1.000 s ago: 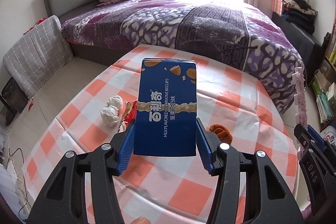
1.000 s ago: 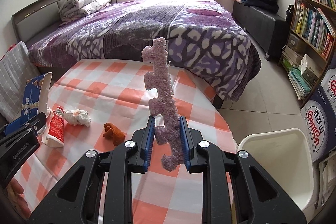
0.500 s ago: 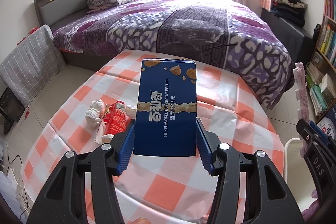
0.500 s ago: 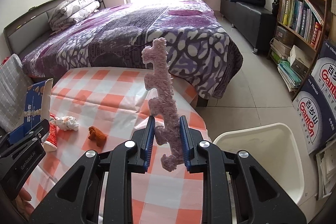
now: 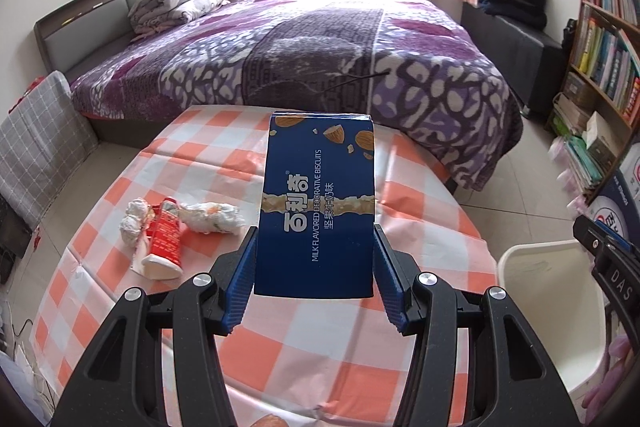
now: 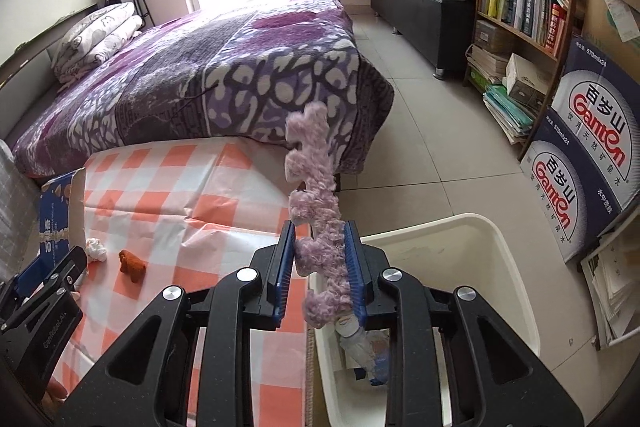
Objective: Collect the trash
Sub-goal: 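Carry pink strip and blue box over the bin and open both tools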
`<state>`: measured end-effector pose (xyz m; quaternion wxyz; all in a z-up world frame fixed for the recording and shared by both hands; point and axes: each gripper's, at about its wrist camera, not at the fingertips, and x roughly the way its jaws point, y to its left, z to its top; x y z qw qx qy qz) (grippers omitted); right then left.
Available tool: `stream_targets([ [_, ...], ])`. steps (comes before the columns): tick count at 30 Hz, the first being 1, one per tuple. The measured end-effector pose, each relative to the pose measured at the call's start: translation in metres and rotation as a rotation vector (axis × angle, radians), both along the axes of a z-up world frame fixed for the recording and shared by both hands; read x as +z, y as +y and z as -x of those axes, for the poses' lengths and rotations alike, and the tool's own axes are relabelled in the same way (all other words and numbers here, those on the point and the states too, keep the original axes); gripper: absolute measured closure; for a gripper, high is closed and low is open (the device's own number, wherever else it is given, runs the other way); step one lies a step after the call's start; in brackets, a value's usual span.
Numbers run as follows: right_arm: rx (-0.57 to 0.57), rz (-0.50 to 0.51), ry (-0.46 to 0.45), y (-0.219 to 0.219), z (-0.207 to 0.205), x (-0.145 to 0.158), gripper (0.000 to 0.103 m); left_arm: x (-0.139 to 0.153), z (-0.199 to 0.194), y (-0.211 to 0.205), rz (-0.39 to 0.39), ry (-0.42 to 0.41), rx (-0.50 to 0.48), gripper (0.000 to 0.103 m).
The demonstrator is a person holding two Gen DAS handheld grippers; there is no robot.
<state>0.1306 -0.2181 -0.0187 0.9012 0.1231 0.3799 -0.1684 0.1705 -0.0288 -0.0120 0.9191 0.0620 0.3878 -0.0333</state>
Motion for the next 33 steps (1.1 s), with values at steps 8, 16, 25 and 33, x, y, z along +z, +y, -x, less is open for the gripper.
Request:
stream_targets([
  [8, -0.096, -0.037, -0.001, -0.040, 0.018, 0.003, 0.053, -0.002, 0.012, -0.033, -0.015, -0.001, -0.073, 0.049],
  [16, -0.169, -0.070, -0.025, -0.074, 0.037, 0.008, 0.038, -0.002, 0.023, -0.060, -0.018, 0.007, -0.134, 0.049],
  [25, -0.222, -0.107, -0.054, -0.105, 0.061, 0.013, 0.023, -0.004, 0.043, -0.097, -0.046, 0.001, -0.227, 0.049],
  [33, -0.277, -0.136, -0.065, -0.136, 0.085, 0.014, 0.022, -0.007, 0.060, -0.132, -0.032, 0.030, -0.319, 0.049],
])
